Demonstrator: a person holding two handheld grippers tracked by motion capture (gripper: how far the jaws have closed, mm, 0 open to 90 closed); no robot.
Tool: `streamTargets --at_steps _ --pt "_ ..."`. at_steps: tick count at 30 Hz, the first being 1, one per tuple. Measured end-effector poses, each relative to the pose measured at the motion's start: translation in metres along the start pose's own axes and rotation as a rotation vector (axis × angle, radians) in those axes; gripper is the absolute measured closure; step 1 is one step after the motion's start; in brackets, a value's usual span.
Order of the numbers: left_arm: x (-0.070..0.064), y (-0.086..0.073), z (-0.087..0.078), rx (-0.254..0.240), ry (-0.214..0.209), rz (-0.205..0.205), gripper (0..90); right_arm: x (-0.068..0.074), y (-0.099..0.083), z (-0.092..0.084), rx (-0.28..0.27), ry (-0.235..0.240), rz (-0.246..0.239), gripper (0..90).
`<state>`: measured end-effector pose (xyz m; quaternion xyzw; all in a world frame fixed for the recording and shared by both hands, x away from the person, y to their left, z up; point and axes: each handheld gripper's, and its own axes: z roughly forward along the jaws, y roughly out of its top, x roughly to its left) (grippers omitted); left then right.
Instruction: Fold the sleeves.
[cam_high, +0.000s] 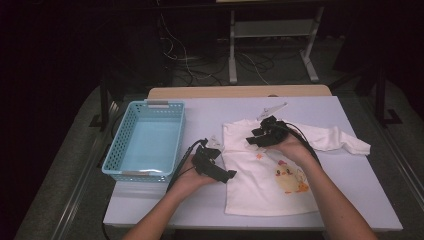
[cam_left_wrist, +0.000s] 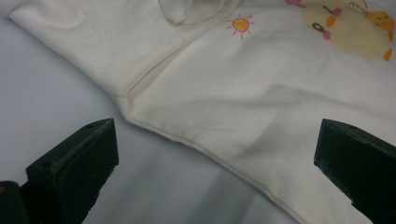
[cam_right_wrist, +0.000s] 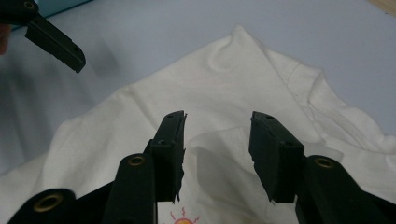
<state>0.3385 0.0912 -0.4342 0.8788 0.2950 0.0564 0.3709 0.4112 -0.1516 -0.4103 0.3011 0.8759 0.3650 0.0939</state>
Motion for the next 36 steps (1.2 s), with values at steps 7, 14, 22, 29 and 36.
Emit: streamTargets --at_steps 7,14,22,29,36 --pt "-0.001 0.0 0.0 -0.002 -0.002 -0.001 0.0 0.004 0.003 0.011 0.046 -0.01 -0.031 56.6" --pt "0.0 0.0 0.0 0.002 -0.002 0.0 0.0 0.004 -0.001 0.022 0.104 -0.034 -0.068 72.0" --pt "0.0 0.0 0.0 0.002 0.0 -0.002 0.0 -0.001 -0.001 0.015 0.07 -0.029 -0.043 85.5" --pt "0.0 0.0 0.0 0.005 0.0 -0.003 0.0 -0.007 -0.002 0.002 0.021 -0.038 -0.011 85.8" --pt "0.001 -0.001 0.001 0.005 0.002 -0.005 0.0 -0.016 -0.005 -0.011 -0.028 -0.07 0.026 85.8"
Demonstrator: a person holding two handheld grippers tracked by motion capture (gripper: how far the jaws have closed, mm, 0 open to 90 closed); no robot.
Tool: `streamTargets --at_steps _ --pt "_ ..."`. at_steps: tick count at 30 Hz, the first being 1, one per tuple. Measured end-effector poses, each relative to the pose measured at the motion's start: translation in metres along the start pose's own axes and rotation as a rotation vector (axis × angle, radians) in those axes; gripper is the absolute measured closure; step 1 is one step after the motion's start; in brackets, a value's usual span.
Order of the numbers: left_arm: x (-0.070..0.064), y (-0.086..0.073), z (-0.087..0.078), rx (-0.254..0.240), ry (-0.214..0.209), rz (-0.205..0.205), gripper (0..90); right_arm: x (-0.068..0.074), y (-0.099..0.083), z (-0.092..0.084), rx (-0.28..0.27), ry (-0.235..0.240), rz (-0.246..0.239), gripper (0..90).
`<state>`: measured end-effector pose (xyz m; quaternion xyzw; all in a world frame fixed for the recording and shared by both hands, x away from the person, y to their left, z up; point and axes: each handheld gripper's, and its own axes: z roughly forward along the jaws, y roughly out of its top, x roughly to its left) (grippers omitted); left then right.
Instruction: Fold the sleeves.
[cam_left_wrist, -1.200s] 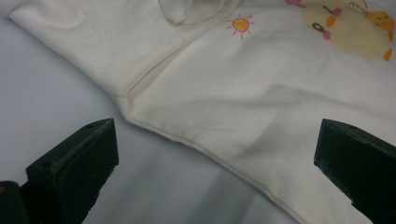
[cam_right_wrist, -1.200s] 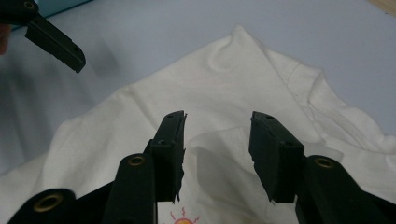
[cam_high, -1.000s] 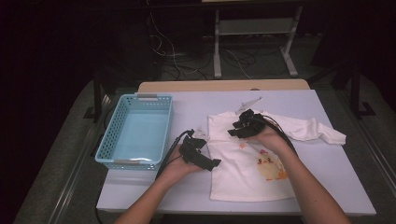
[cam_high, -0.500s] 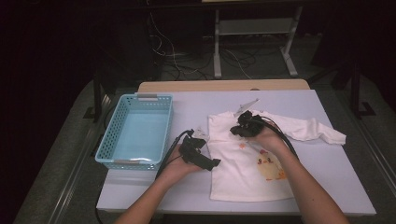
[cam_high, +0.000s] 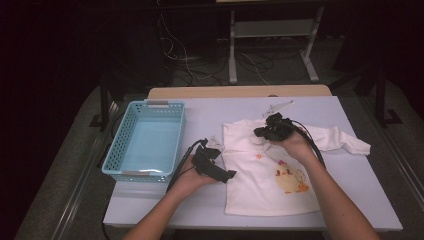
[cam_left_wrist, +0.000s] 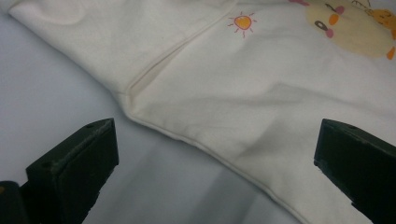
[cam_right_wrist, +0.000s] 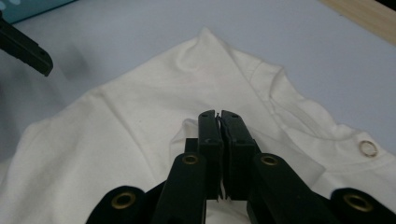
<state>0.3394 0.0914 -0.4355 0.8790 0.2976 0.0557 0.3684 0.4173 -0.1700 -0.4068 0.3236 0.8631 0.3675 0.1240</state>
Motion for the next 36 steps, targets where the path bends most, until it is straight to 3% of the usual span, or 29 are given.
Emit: streamTargets --at_steps 12,36 --pt "0.001 0.0 0.001 0.003 0.004 -0.005 0.0 -0.025 -0.013 -0.026 -0.066 -0.076 0.082 85.8" --pt "0.0 -0.001 0.003 0.015 0.011 -0.006 0.0 -0.059 -0.069 -0.056 -0.041 -0.167 0.215 84.0"
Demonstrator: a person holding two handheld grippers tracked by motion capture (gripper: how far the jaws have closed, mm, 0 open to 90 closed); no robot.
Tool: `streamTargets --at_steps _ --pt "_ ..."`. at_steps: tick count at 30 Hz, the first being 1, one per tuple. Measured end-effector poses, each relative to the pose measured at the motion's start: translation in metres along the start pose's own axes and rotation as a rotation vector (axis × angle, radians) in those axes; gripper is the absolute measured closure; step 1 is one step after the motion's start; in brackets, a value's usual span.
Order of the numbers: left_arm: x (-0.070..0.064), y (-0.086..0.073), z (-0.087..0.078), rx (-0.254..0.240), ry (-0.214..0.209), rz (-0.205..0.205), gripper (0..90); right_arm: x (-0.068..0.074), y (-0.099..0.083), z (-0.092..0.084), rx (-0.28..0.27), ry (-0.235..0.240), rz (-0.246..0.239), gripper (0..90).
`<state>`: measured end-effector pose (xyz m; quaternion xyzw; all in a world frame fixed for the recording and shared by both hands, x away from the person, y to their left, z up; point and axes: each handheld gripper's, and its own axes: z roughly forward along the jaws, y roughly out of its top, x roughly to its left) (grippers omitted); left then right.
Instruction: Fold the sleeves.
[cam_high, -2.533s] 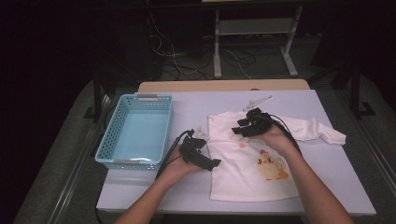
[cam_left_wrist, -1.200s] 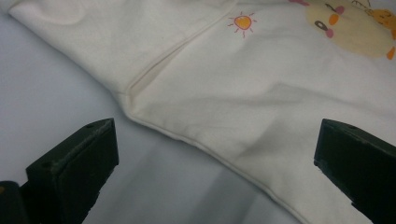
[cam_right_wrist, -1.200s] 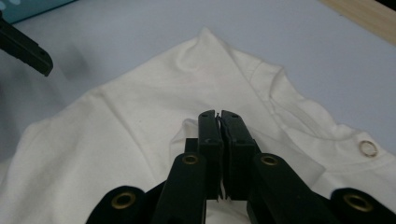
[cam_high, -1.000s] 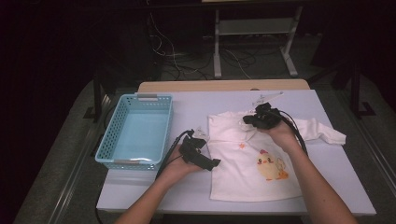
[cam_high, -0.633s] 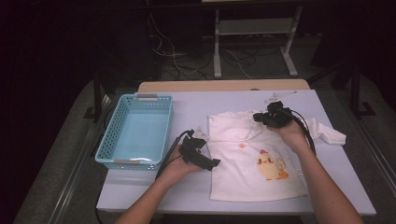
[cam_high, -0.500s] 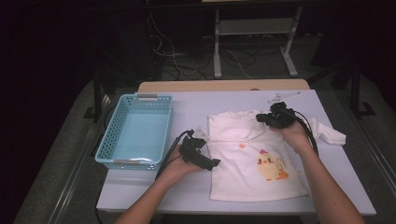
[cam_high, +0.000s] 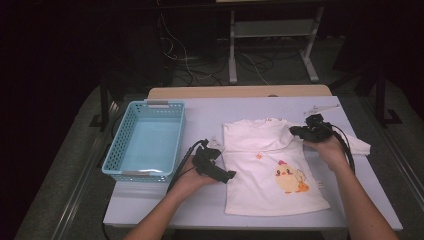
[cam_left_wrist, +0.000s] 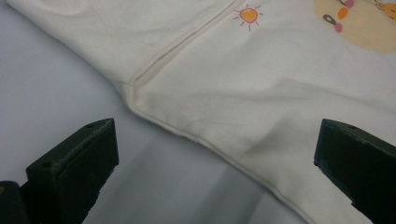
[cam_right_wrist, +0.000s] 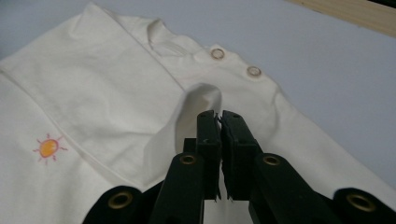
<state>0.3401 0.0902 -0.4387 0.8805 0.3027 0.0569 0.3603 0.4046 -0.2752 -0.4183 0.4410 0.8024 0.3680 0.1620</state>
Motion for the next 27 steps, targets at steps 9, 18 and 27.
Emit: streamTargets --at_steps 9,18,27 --pt "0.0 0.0 0.0 0.001 0.001 0.0 0.0 -0.011 -0.005 -0.015 -0.026 -0.028 0.03 77.5" --pt "-0.001 0.0 -0.001 -0.002 0.002 0.004 0.0 -0.004 -0.002 -0.026 -0.048 0.004 0.039 59.5" --pt "0.001 0.0 -0.003 -0.014 0.001 0.001 0.0 -0.019 -0.008 -0.041 -0.063 -0.02 0.09 41.9"
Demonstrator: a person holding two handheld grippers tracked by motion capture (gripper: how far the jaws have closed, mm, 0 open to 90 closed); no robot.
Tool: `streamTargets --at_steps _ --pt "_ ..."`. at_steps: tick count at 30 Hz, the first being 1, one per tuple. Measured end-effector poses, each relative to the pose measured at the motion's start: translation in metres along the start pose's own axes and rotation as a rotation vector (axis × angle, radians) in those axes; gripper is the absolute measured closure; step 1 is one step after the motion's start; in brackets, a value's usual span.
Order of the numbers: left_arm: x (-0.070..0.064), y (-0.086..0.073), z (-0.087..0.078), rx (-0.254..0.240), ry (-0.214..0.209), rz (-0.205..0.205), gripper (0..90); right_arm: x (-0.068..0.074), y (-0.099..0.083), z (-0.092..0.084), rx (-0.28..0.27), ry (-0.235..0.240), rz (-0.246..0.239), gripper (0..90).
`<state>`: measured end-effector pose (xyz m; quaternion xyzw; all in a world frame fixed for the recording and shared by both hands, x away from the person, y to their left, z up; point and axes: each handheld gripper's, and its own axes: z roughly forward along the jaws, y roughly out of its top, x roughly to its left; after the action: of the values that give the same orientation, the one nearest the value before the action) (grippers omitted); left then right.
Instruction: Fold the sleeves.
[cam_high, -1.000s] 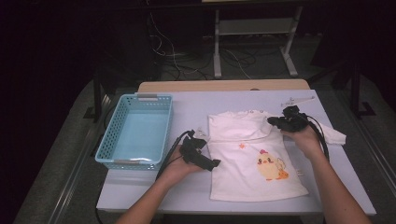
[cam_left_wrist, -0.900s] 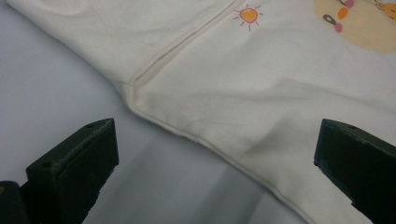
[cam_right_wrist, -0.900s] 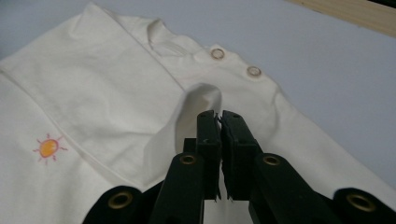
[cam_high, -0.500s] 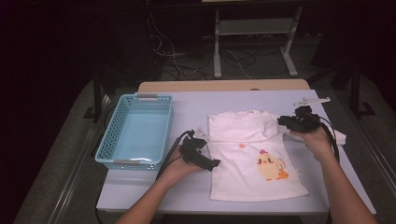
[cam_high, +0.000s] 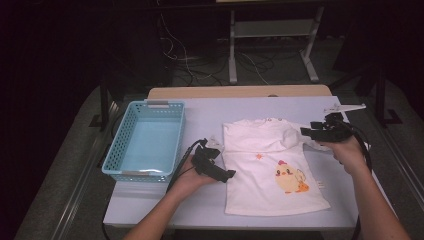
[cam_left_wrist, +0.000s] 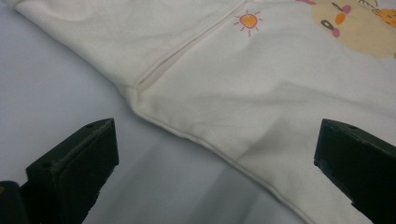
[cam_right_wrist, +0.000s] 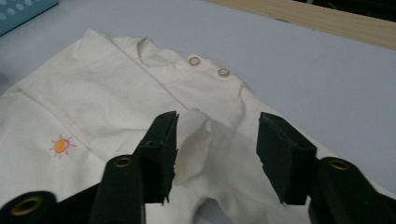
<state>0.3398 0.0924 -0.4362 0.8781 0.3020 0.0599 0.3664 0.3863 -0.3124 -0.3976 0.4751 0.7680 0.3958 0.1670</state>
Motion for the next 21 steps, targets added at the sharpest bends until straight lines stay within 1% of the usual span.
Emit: streamTargets --at_steps 3,4,5,6,7,8,9,10,11,12,13,14,15,17,19,21 --pt "0.0 0.0 0.0 -0.005 -0.005 -0.001 0.0 -0.007 -0.002 -0.003 -0.003 -0.015 0.017 41.1" --pt "0.0 0.0 -0.001 -0.017 -0.009 -0.002 0.0 -0.013 -0.004 -0.006 -0.004 -0.038 0.028 39.4" --pt "0.0 0.0 -0.001 -0.022 -0.014 -0.004 0.0 -0.017 -0.005 -0.007 -0.002 -0.048 0.031 39.0" --pt "0.0 0.0 -0.001 -0.022 -0.014 -0.004 0.0 -0.017 -0.005 -0.007 -0.002 -0.048 0.031 39.0" --pt "-0.001 0.0 -0.002 -0.034 -0.026 -0.013 0.0 -0.023 -0.007 -0.008 0.005 -0.054 0.04 38.3" --pt "-0.001 0.0 -0.002 -0.034 -0.026 -0.013 0.0 -0.023 -0.007 -0.008 0.005 -0.054 0.04 38.3" --pt "-0.002 0.0 -0.003 -0.036 -0.038 -0.018 0.0 -0.028 -0.008 -0.009 0.011 -0.068 0.046 38.3" --pt "-0.002 0.0 -0.003 -0.036 -0.038 -0.018 0.0 -0.031 -0.008 -0.01 0.013 -0.075 0.051 38.3" --pt "-0.004 0.0 -0.004 -0.037 -0.059 -0.029 0.0 -0.033 -0.009 -0.01 0.014 -0.08 0.059 38.3" --pt "-0.004 0.0 -0.004 -0.037 -0.059 -0.029 0.0 -0.036 -0.009 -0.01 0.014 -0.085 0.064 38.3" --pt "-0.006 -0.001 -0.005 -0.039 -0.06 -0.029 0.0 -0.036 -0.009 -0.01 0.014 -0.085 0.064 38.3" --pt "-0.008 -0.001 -0.005 -0.039 -0.062 -0.025 0.0 -0.039 -0.009 -0.01 0.016 -0.092 0.069 38.3" --pt "-0.011 -0.002 -0.006 -0.038 -0.07 -0.019 0.0 -0.044 -0.01 -0.01 0.021 -0.109 0.075 38.3" --pt "-0.013 -0.002 -0.006 -0.037 -0.07 -0.014 0.0 -0.046 -0.011 -0.01 0.022 -0.117 0.081 38.2" --pt "-0.014 -0.002 -0.006 -0.035 -0.068 -0.002 0.0 -0.054 -0.012 -0.011 0.022 -0.141 0.099 38.1" --pt "-0.013 -0.002 -0.007 -0.043 -0.068 -0.005 0.0 -0.059 -0.014 -0.012 0.019 -0.156 0.117 38.1"
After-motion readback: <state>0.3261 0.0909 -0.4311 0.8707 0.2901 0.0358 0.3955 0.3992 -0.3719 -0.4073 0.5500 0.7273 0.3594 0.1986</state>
